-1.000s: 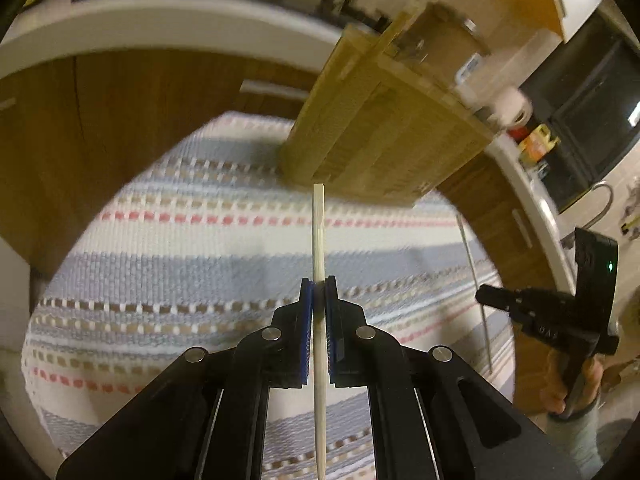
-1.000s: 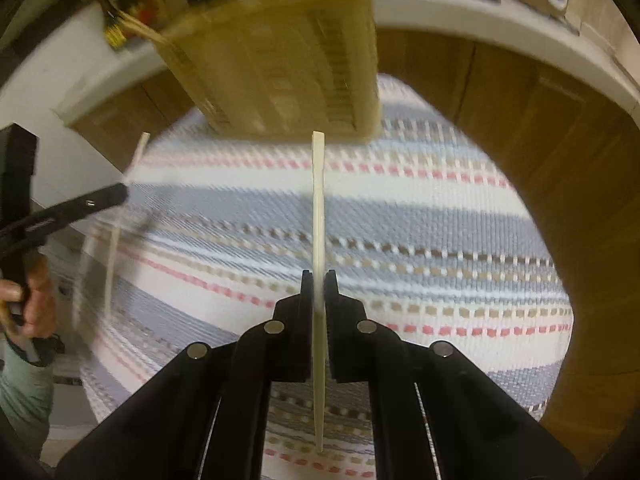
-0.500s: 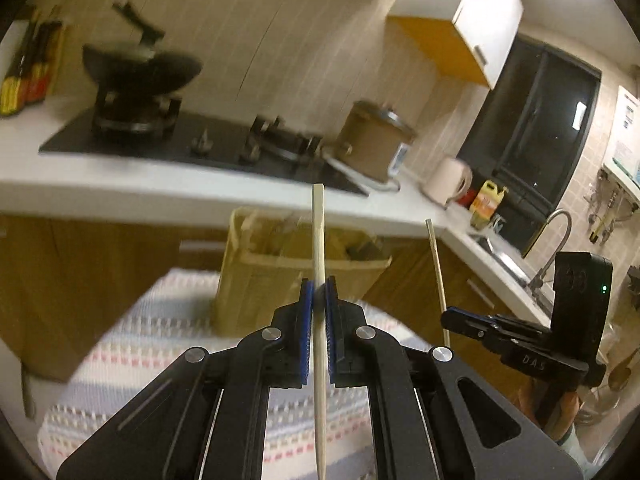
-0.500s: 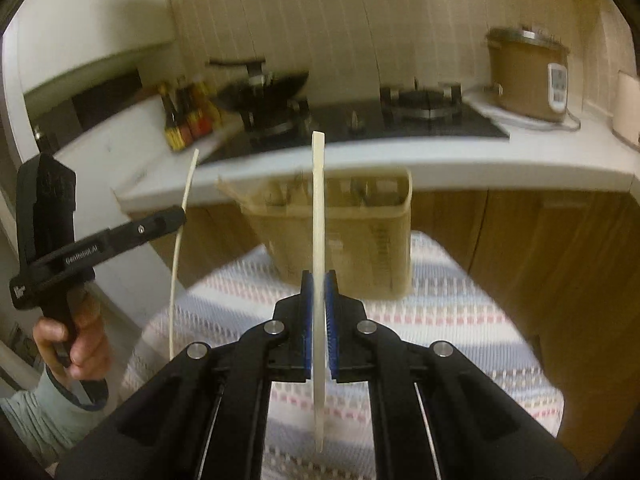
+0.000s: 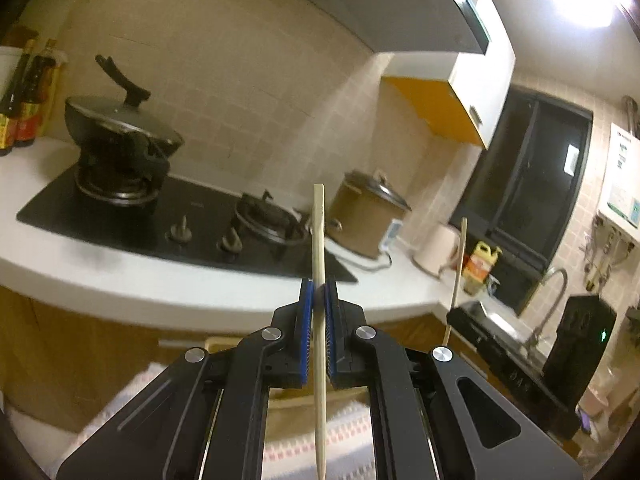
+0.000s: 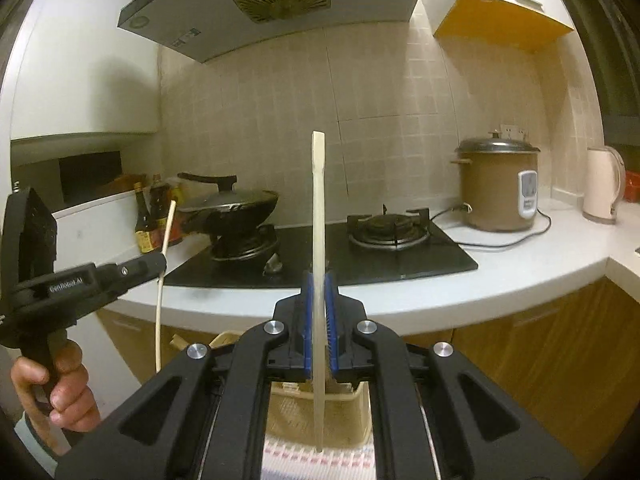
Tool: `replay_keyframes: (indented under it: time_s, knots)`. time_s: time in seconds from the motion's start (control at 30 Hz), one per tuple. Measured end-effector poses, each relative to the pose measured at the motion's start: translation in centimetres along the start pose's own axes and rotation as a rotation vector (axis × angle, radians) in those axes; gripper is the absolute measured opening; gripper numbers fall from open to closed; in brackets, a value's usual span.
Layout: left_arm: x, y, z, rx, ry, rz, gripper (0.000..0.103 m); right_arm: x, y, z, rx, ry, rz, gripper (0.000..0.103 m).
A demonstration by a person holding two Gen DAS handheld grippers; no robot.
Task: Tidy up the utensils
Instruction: 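Lift both chopsticks over the tan basket with both tools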
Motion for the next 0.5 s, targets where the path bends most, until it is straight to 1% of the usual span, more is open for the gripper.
replay_keyframes:
  time_s: [0.17,0.27,0.3,0.37,0.43,0.5]
  knots:
    - [-0.8,1.2,0.1,-0.054,0.043,-0.115,0.004,-2.3,0.3,-0.2,0.041,-0.035,-0.055,0.004]
    - [-1.2,1.5,0.0,-0.115,0.079,-0.184,0.004,-3.5,0.6,-0.3,0.058,-0.053,-0.09,0.004]
    - [-1.3,1.5,-0.1,-0.15,0.101,-0.215,0.004,-3.6,0.5,-0.4,0.063,-0.059,-0.098,0.004]
    - [-1.5,1.6,-0.1,-0.194,0.139,-0.258,0.004,-4.0,0.5,-0.7,0.076,-0.095,-0.132,0.004]
    - [-1.9,1.5,0.4,-0.195,0.157,-0.273,0.004,-4.8,0.2,-1.0,0.08,-0.101,-0.137,0.004]
    - [-2.4,1.3,1.1,-0.188,0.171,-0.279,0.004,-5.6,-0.3,-1.4,0.059,-0.081,-0.126,0.004]
Point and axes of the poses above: each gripper's, at about its wrist camera, not at the fingertips, and x roughly against the way its jaws point, z to its left, y to its top, the point moved 5 cm from there along -x, roughly the way its jaws point, and after that the axes turned 2 degrees about x, right-handed, at the moved point
